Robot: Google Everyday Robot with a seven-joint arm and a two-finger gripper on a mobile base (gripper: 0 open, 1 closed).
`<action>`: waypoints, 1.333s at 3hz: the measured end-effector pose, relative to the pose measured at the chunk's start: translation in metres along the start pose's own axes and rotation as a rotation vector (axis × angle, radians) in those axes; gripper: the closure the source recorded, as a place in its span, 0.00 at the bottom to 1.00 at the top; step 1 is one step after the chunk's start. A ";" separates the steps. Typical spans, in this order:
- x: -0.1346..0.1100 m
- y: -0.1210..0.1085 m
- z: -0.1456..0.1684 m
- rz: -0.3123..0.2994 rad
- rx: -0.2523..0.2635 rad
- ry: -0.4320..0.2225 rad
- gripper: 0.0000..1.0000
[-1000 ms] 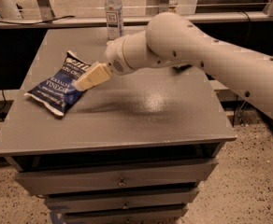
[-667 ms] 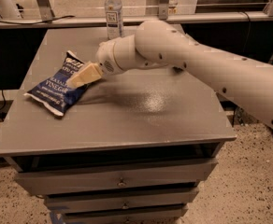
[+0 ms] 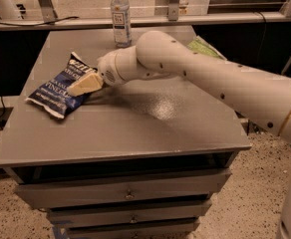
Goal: Pick blue chip bag
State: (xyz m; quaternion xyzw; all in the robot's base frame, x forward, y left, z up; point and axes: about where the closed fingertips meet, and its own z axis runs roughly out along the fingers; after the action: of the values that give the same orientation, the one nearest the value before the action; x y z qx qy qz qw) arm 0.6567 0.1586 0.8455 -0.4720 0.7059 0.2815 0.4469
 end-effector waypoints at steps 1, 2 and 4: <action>0.000 0.001 -0.001 0.009 -0.002 0.001 0.41; -0.006 0.007 -0.010 0.010 0.000 -0.008 0.64; -0.028 0.044 -0.043 0.044 -0.013 -0.118 1.00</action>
Offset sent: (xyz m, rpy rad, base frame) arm -0.0172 -0.0119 0.0233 0.0229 -0.0026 -0.0166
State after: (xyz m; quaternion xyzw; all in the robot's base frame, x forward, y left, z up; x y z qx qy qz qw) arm 0.6044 0.1523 0.8887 -0.4418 0.6865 0.3231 0.4786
